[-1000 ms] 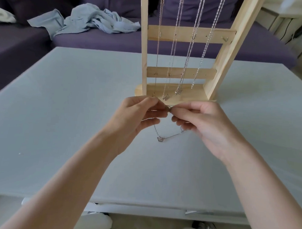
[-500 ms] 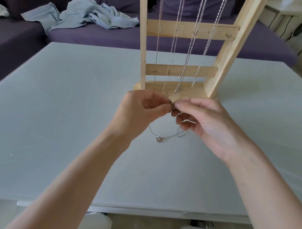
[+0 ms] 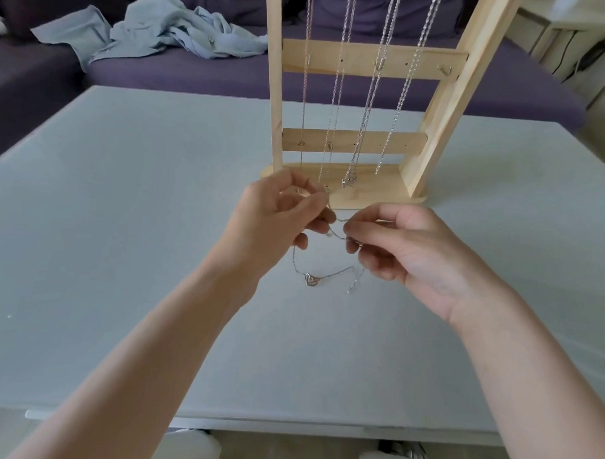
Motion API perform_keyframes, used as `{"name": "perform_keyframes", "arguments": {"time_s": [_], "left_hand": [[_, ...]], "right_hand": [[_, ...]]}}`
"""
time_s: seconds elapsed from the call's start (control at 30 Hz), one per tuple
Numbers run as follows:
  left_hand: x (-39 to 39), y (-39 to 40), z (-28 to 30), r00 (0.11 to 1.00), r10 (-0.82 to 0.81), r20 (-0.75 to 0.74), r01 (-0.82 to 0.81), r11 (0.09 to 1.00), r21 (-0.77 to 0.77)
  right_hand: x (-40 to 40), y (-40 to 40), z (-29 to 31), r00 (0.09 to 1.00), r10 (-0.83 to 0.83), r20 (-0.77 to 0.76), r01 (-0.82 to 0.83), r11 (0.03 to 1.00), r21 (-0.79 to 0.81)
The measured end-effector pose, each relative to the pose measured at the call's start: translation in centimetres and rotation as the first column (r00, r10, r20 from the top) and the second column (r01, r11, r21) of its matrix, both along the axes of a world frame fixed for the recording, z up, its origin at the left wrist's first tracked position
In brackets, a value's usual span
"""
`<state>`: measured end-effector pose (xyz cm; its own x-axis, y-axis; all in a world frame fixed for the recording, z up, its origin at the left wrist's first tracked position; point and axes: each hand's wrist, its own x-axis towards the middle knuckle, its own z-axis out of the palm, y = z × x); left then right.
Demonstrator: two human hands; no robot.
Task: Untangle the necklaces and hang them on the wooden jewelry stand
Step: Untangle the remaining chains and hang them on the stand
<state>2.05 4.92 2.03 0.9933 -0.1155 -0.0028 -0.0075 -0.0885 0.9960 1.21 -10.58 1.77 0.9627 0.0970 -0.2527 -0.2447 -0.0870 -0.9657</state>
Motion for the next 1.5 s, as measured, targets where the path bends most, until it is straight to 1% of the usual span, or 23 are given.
{"name": "perform_keyframes", "arguments": {"time_s": [0.07, 0.1, 0.2, 0.3, 0.37, 0.47, 0.6, 0.67, 0.77, 0.83, 0.87, 0.93, 0.97, 1.03, 1.1, 1.17, 1.23, 1.3, 1.33, 1.37, 1.43, 1.47, 1.5], "left_hand": [[0.0, 0.1, -0.2, 0.999, 0.032, 0.029, -0.033, 0.998, 0.062], [0.1, 0.2, -0.2, 0.998, 0.048, 0.032, -0.050, 0.997, 0.067], [0.3, 0.3, -0.2, 0.996, 0.080, -0.024, -0.080, 0.997, 0.021], [0.4, 0.1, -0.4, 0.995, 0.102, 0.010, -0.102, 0.987, 0.121], [0.4, 0.1, -0.5, 0.993, 0.106, 0.045, -0.111, 0.981, 0.158], [0.5, 0.1, -0.6, 0.990, 0.118, 0.079, -0.130, 0.977, 0.169], [0.7, 0.0, -0.5, 0.982, 0.125, 0.140, -0.151, 0.969, 0.195], [0.8, 0.1, -0.5, 0.979, 0.121, 0.166, -0.155, 0.964, 0.214], [0.7, 0.1, -0.6, 0.979, 0.099, 0.177, -0.139, 0.963, 0.231], [0.8, 0.1, -0.5, 0.979, 0.081, 0.187, -0.122, 0.967, 0.225], [0.8, 0.2, -0.4, 0.977, 0.066, 0.205, -0.113, 0.968, 0.226], [0.8, 0.4, 0.1, 0.965, 0.010, 0.261, -0.077, 0.966, 0.246], [0.8, 0.5, 0.4, 0.958, -0.032, 0.284, -0.049, 0.961, 0.273], [0.9, 0.5, 0.6, 0.951, -0.111, 0.289, 0.005, 0.939, 0.345], [1.0, 0.5, 0.1, 0.952, -0.143, 0.271, 0.019, 0.911, 0.412], [1.1, 0.5, -0.4, 0.953, -0.144, 0.267, 0.003, 0.885, 0.466], [1.2, 0.6, -0.5, 0.957, -0.126, 0.263, -0.015, 0.879, 0.476], [1.3, 0.8, -0.7, 0.964, -0.114, 0.242, -0.019, 0.874, 0.486], [1.3, 0.8, -0.9, 0.971, -0.117, 0.207, -0.005, 0.860, 0.510], [1.3, 0.6, -1.1, 0.981, -0.126, 0.148, 0.028, 0.843, 0.537], [1.2, 0.1, -1.7, 0.993, -0.118, -0.022, 0.111, 0.841, 0.529], [1.2, -0.3, -1.9, 0.991, -0.081, -0.105, 0.122, 0.866, 0.485], [1.2, -0.6, -2.0, 0.985, -0.034, -0.168, 0.104, 0.898, 0.428]], "right_hand": [[0.0, -0.5, 0.2, 1.000, -0.008, 0.011, 0.008, 1.000, 0.012], [0.1, -0.7, 0.3, 1.000, -0.001, 0.019, 0.000, 1.000, 0.016], [0.0, -0.9, 0.2, 1.000, 0.023, 0.016, -0.023, 1.000, 0.008], [0.1, -0.9, 0.1, 1.000, -0.016, -0.006, 0.016, 1.000, -0.003], [0.1, -1.0, 0.1, 1.000, -0.021, -0.009, 0.021, 1.000, -0.002], [0.0, -1.2, 0.2, 0.999, 0.031, 0.007, -0.031, 0.999, -0.014], [-0.2, -1.2, 0.3, 0.992, 0.126, 0.000, -0.125, 0.989, -0.076], [-0.1, -1.2, 0.3, 0.995, 0.099, 0.006, -0.097, 0.990, -0.103], [0.0, -1.4, 0.3, 0.998, 0.034, 0.044, -0.030, 0.995, -0.091], [0.0, -1.5, 0.4, 0.998, 0.052, 0.045, -0.048, 0.996, -0.078], [-0.1, -1.5, 0.4, 0.997, 0.078, 0.030, -0.074, 0.993, -0.095], [-0.3, -1.5, 0.2, 0.992, 0.123, -0.014, -0.123, 0.973, -0.194], [-0.3, -1.5, -0.1, 0.993, 0.119, -0.024, -0.121, 0.959, -0.258], [-0.3, -1.8, -0.7, 0.998, 0.052, 0.018, -0.042, 0.933, -0.358], [-0.4, -2.2, -0.7, 0.998, -0.016, 0.063, 0.038, 0.933, -0.357], [-0.4, -2.6, -0.6, 0.997, -0.044, 0.067, 0.060, 0.966, -0.252], [-0.5, -3.0, -0.6, 0.997, -0.052, 0.063, 0.060, 0.987, -0.147], [-0.6, -3.1, -0.7, 0.995, -0.082, 0.059, 0.087, 0.992, -0.094], [-0.6, -3.1, -0.9, 0.992, -0.109, 0.058, 0.114, 0.989, -0.098], [-0.5, -3.0, -1.1, 0.989, -0.132, 0.068, 0.140, 0.981, -0.132], [-0.4, -2.7, -1.8, 0.979, -0.153, 0.135, 0.189, 0.932, -0.310], [-0.3, -2.6, -2.1, 0.969, -0.145, 0.198, 0.220, 0.872, -0.438], [-0.3, -2.4, -2.4, 0.954, -0.133, 0.270, 0.267, 0.787, -0.556]]}}
